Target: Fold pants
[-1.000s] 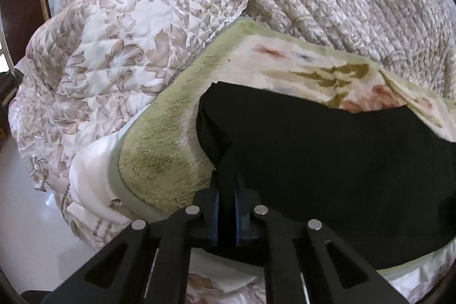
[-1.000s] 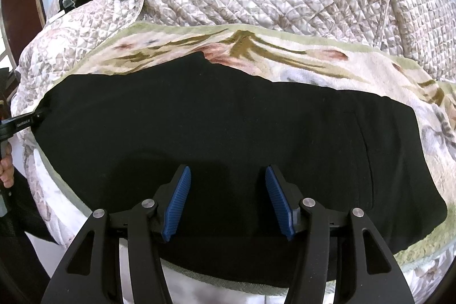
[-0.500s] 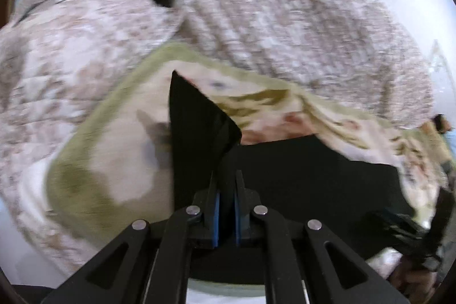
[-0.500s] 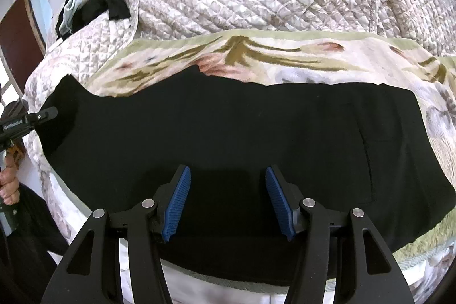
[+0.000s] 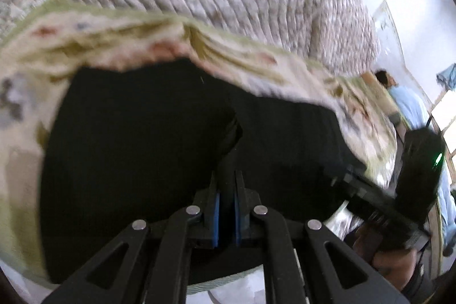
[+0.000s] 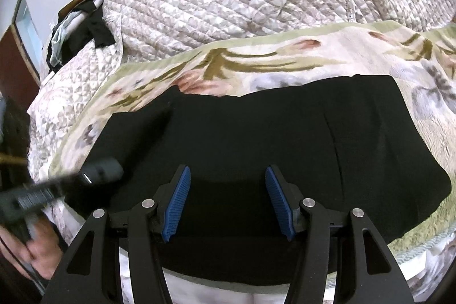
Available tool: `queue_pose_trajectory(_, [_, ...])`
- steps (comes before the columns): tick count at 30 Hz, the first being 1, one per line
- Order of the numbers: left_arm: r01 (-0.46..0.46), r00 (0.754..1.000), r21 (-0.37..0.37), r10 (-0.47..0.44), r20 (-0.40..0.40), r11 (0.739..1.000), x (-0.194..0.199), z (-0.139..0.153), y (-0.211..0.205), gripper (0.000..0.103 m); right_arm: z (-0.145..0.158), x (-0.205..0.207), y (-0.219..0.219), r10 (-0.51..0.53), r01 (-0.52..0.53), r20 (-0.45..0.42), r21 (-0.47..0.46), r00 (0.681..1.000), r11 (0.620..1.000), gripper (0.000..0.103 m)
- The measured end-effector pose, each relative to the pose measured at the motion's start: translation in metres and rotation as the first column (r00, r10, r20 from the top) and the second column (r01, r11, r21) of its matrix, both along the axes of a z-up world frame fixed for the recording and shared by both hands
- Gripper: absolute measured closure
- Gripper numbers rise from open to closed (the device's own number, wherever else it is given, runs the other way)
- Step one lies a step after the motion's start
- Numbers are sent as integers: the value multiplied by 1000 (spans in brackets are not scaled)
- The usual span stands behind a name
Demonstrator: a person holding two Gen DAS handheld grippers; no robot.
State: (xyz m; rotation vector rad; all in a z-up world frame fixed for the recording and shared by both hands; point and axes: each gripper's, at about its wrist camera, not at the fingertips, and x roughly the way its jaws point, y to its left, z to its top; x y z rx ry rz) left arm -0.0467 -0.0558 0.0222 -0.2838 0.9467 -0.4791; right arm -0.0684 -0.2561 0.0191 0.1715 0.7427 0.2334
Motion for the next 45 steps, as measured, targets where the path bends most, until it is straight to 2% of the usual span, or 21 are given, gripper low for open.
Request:
queue_pose_trajectory(3, [12, 1000, -33, -12, -8, 999, -1, 1, 4, 92, -1, 1, 0, -1, 1, -7, 13, 1000, 1000, 48])
queue_pose_trajectory(7, [40, 999, -100, -37, 32, 994, -9, 21, 19, 77, -1, 3, 1, 11, -11, -13, 32, 1000, 999, 48])
queue_pose_trajectory(10, [21, 996, -118, -11, 88, 993, -11, 38, 39, 68, 0, 3, 4, 38, -37, -13, 56, 999, 998, 48])
queue_pose_trajectory(12, [-38, 993, -89, 48, 107, 995, -5, 43, 58, 64, 0, 4, 9, 65, -64, -19, 65, 998, 996, 48])
queue_pose_trajectory(14, [-110, 986, -10, 111, 129, 994, 4, 42, 74, 64, 0, 8, 18, 110, -106, -37, 92, 993, 990, 48])
queue_pose_trajectory(16, [-178, 979, 49, 172, 114, 983, 15, 35, 92, 64, 0, 13, 29, 164, -157, -52, 117, 985, 981, 49])
queue_pose_trajectory(19, [-236, 967, 77, 226, 115, 969, 25, 26, 112, 64, -1, 27, 50, 218, -208, -76, 122, 973, 971, 49])
queue_pose_trajectory(24, [-255, 963, 75, 246, 110, 964, 26, 14, 122, 64, -17, 59, 66, 233, -213, -155, 135, 960, 968, 53])
queue_pose_trajectory(32, [-243, 967, 74, 235, 99, 967, 28, 6, 116, 64, -24, 72, 79, 301, -259, -193, 215, 934, 942, 54])
queue_pose_trajectory(34, [-241, 967, 79, 233, 102, 967, 27, 6, 115, 64, -23, 76, 78, 296, -250, -193, 231, 936, 940, 92])
queue_pose_trajectory(35, [-242, 967, 83, 233, 105, 967, 27, 6, 114, 64, -26, 78, 78, 298, -245, -206, 246, 932, 938, 99])
queue_pose_trajectory(40, [-245, 964, 89, 233, 132, 965, 24, 10, 115, 64, -9, 63, 72, 273, -241, -126, 220, 954, 945, 100])
queue_pose_trajectory(42, [-242, 965, 88, 231, 125, 966, 26, 9, 113, 64, -14, 68, 68, 244, -216, -143, 185, 959, 959, 100])
queue_pose_trajectory(44, [-234, 968, 88, 224, 114, 968, 27, 8, 110, 64, -27, 74, 62, 220, -179, -195, 207, 956, 962, 100])
queue_pose_trajectory(45, [-232, 968, 89, 221, 114, 969, 27, 8, 108, 64, -27, 73, 60, 215, -174, -188, 213, 958, 961, 100])
